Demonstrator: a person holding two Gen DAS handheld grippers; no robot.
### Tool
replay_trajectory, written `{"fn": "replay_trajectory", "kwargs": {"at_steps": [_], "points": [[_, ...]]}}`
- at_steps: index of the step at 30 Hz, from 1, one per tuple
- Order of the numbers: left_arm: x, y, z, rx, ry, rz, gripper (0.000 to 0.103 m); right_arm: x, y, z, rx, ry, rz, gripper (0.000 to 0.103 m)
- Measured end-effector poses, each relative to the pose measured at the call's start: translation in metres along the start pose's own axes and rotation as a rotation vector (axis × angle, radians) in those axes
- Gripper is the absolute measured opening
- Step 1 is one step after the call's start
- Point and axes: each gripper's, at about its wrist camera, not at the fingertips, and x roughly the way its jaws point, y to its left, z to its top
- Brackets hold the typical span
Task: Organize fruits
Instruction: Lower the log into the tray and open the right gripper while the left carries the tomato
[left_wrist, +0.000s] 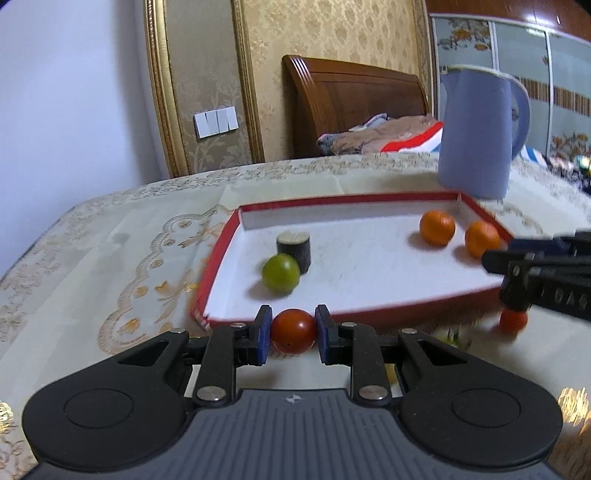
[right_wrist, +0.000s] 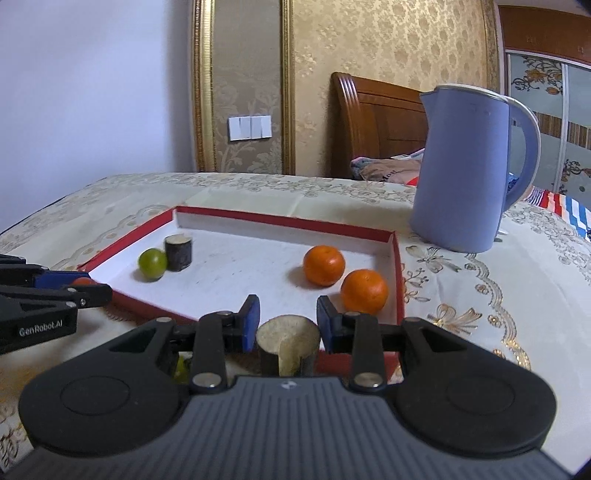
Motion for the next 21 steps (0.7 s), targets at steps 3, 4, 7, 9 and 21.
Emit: {"fn": "replay_trajectory", "kwargs": {"at_steps": [3, 4, 7, 9, 21], "points": [[0.014, -0.004, 0.010, -0.011, 0.007, -0.011, 0.024, 0.014, 0.000, 0.003, -0.004, 0.022, -0.015, 0.031], [0.018, -0.006, 0.013, -0.011, 0.010, -0.006, 0.024, 0.016, 0.001, 0.003, -0.011, 0.024, -0.021, 0.031], [0.033, -0.009, 0.021, -0.015, 0.021, -0.003, 0.024, 0.023, 0.001, 0.008, -0.008, 0.027, -0.029, 0.031], [0.042, -0.009, 0.025, -0.028, 0.040, -0.018, 0.024, 0.028, 0.001, 0.011, -0.004, 0.026, -0.039, 0.031], [0.076, -0.024, 0.030, 0.018, 0.053, 0.009, 0.024, 0.084, 0.006, 0.024, -0.026, 0.122, -0.068, 0.020]]}}
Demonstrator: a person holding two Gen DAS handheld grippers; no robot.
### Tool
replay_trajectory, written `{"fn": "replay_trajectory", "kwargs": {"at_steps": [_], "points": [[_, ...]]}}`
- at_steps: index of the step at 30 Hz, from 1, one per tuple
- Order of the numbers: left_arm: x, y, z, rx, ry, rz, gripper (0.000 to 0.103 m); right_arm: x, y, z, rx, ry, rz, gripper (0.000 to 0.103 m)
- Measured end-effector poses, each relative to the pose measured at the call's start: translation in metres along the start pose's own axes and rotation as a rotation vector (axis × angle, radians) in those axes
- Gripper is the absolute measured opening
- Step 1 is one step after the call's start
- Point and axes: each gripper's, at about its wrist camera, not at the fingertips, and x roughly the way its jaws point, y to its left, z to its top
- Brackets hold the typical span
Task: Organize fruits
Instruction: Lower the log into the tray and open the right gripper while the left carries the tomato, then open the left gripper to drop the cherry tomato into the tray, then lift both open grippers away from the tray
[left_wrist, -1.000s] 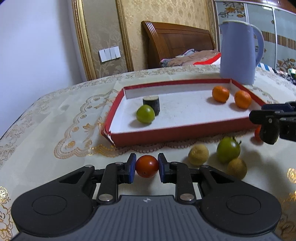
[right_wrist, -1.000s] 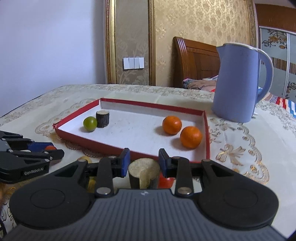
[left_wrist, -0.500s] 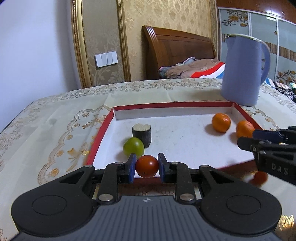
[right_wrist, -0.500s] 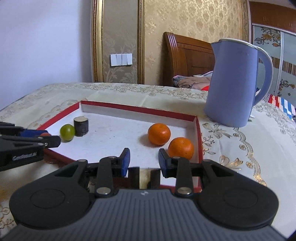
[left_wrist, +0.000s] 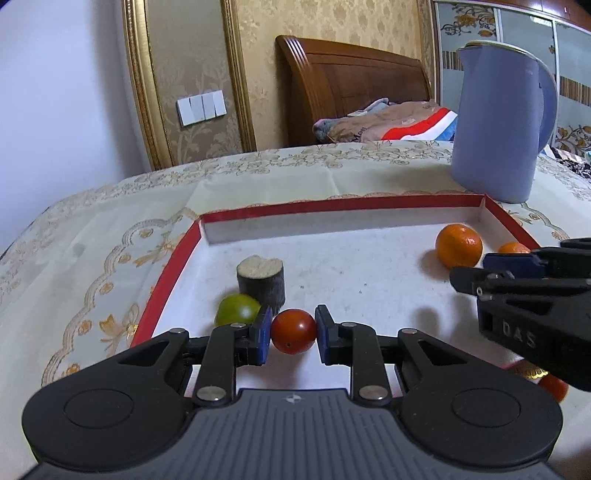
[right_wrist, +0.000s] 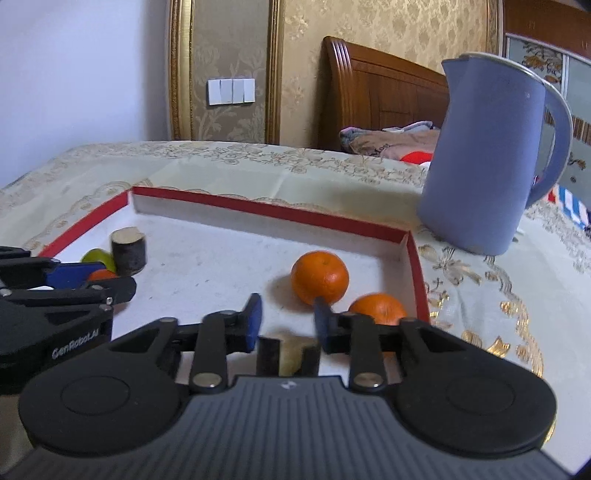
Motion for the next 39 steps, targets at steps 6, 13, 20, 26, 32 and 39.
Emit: {"fn": "replay_trajectory", "kwargs": {"at_steps": [6, 13, 20, 26, 32, 39], "points": [[0.016, 0.000, 0.004, -0.003, 0.019, 0.005, 0.024, 0.010, -0.003, 0.003, 0.002, 0.007, -0.021, 0.021], [0.021, 0.005, 0.002, -0.028, 0.024, 0.001, 0.025, 0.010, -0.006, 0.002, 0.023, -0.001, -0.006, 0.021], [0.016, 0.013, 0.000, -0.057, -0.004, -0.014, 0.026, 0.004, -0.009, 0.002, 0.047, -0.023, -0.006, 0.048], [-0.002, 0.022, -0.003, -0.103, -0.079, -0.062, 0.069, -0.011, -0.011, -0.001, 0.060, -0.090, -0.007, 0.084], [-0.037, 0.033, -0.012, -0.144, -0.201, -0.039, 0.081, -0.026, -0.019, -0.006, 0.091, -0.133, -0.017, 0.085], [-0.072, 0.049, -0.042, -0.148, -0.206, -0.106, 0.081, -0.059, -0.037, -0.029, 0.185, -0.183, 0.008, 0.095]]}}
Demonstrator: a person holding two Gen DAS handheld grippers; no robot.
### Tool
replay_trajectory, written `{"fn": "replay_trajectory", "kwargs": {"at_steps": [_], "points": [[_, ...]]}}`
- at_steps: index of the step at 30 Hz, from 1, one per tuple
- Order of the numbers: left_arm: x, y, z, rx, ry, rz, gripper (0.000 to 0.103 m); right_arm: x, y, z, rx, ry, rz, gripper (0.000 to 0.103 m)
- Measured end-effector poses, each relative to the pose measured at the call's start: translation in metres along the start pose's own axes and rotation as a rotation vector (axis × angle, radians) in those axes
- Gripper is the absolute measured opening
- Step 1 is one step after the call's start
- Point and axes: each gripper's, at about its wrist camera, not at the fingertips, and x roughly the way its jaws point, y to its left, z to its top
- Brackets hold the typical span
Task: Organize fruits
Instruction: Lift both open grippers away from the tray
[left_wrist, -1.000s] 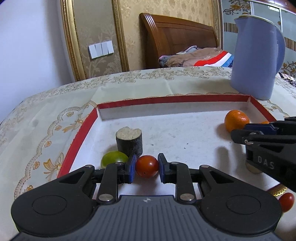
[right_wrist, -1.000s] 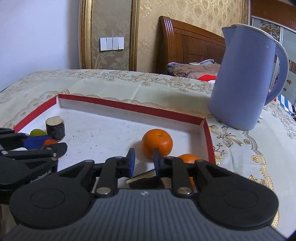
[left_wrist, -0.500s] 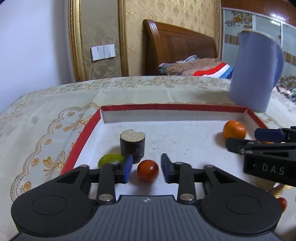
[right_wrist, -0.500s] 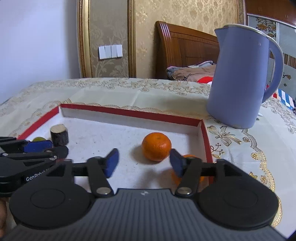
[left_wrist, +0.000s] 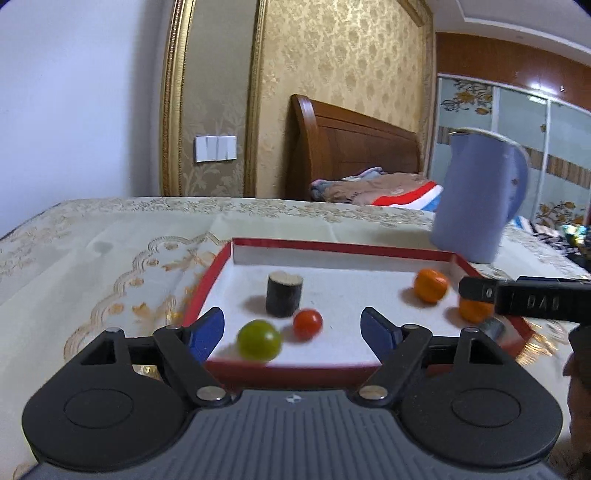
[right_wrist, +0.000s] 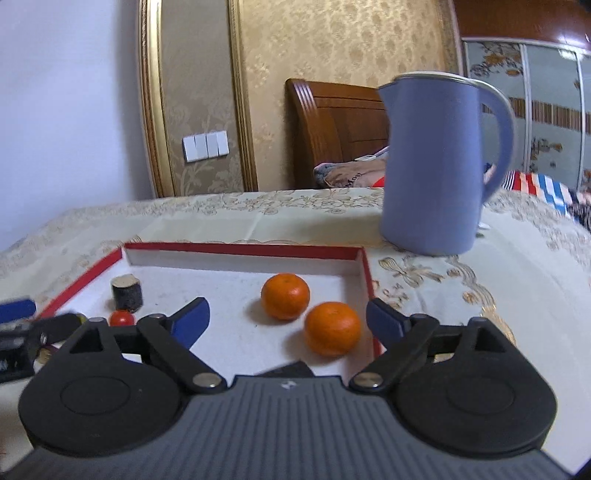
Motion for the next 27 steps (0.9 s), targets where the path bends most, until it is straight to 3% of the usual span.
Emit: {"fn": "replay_trajectory", "kwargs": {"at_steps": [7, 17, 27], "points": [[-0.005, -0.006, -0.013, 0.044, 0.060, -0.016, 0.081, -0.031, -0.004, -0.017, -0.018, -0.040, -0.016, 0.100], [0.000, -0.020, -0.022, 0.133, 0.109, -0.009, 0.081, -0.045, -0.014, -0.032, -0.008, 0.006, -0.040, 0.103], [0.002, -0.021, -0.024, 0.137, 0.121, -0.011, 0.085, -0.051, -0.025, -0.046, 0.034, 0.057, -0.040, 0.103]]}}
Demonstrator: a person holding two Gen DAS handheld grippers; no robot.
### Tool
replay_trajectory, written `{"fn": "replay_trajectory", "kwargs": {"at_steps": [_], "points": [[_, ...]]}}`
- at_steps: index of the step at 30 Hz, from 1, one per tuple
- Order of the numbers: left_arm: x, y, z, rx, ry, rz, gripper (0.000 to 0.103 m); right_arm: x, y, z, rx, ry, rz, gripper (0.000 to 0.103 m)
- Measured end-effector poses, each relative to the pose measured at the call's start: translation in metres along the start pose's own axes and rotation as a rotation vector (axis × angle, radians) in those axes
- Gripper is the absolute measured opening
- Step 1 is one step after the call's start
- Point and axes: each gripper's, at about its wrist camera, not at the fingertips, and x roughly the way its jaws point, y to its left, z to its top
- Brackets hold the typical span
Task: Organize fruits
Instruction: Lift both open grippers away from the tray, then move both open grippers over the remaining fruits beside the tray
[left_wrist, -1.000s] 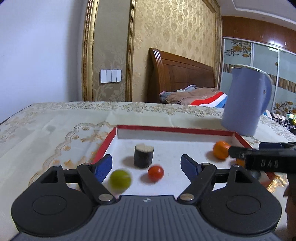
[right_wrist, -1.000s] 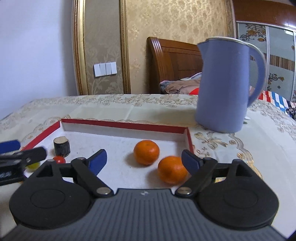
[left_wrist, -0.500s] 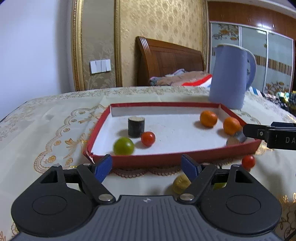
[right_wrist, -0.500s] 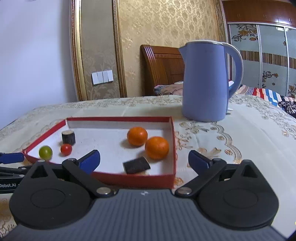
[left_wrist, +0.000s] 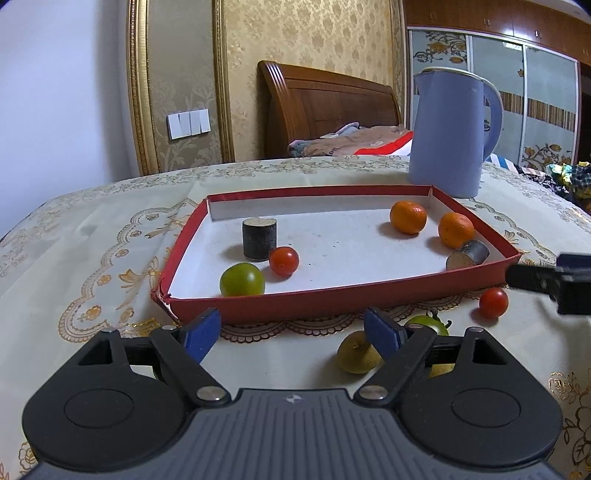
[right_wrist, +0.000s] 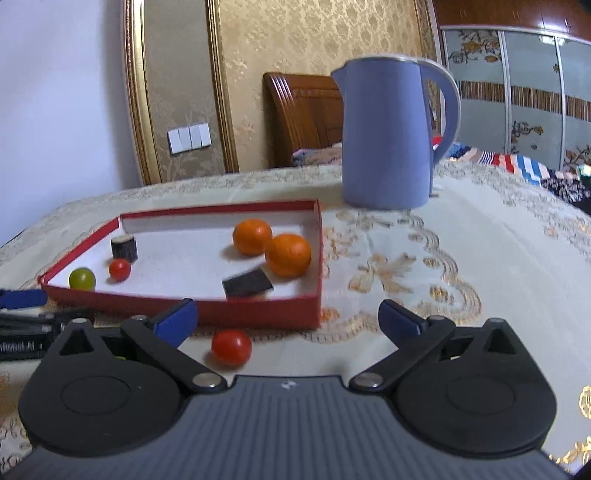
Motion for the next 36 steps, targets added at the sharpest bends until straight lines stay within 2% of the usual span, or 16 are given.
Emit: {"fn": "replay_trajectory", "kwargs": {"at_steps": [4, 8, 13, 16, 18, 21, 23, 25, 27, 30, 34, 36], "points": [[0.000, 0.000, 0.000, -0.003, 0.002, 0.001, 0.086, -0.011, -0.018, -0.003, 0.111, -0.059, 0.007, 0.103], [0.001, 0.002, 0.000, -0.016, 0.008, 0.000, 0.087, 0.000, -0.022, -0.002, 0.134, 0.016, 0.006, 0.103], [0.004, 0.015, 0.001, -0.098, 0.029, 0.023, 0.090, 0.001, -0.020, -0.003, 0.126, 0.023, 0.003, 0.103], [0.001, 0.023, 0.002, -0.135, 0.031, -0.011, 0.090, 0.004, -0.022, -0.003, 0.136, 0.035, 0.004, 0.103], [-0.010, 0.024, 0.003, -0.144, -0.026, -0.062, 0.090, 0.004, -0.023, -0.003, 0.139, 0.039, 0.007, 0.103], [-0.024, 0.015, -0.002, -0.085, -0.088, -0.116, 0.091, 0.005, -0.023, -0.003, 0.140, 0.047, 0.010, 0.103], [-0.022, 0.001, -0.006, 0.000, -0.061, -0.129, 0.091, 0.005, -0.023, -0.003, 0.140, 0.050, 0.011, 0.103], [-0.017, -0.015, -0.008, 0.092, -0.038, -0.089, 0.091, 0.004, -0.023, -0.003, 0.140, 0.047, 0.010, 0.103], [-0.014, -0.024, -0.010, 0.138, -0.021, -0.075, 0.091, 0.004, -0.023, -0.003, 0.139, 0.044, 0.008, 0.103], [-0.013, -0.016, -0.010, 0.092, -0.016, -0.066, 0.091, 0.005, -0.023, -0.003, 0.141, 0.050, 0.006, 0.103], [-0.004, 0.006, -0.006, -0.028, 0.033, -0.054, 0.091, 0.006, -0.023, -0.003, 0.144, 0.056, 0.005, 0.103], [0.000, 0.016, -0.004, -0.086, 0.035, -0.018, 0.091, 0.006, -0.023, -0.003, 0.145, 0.057, 0.004, 0.103]]}}
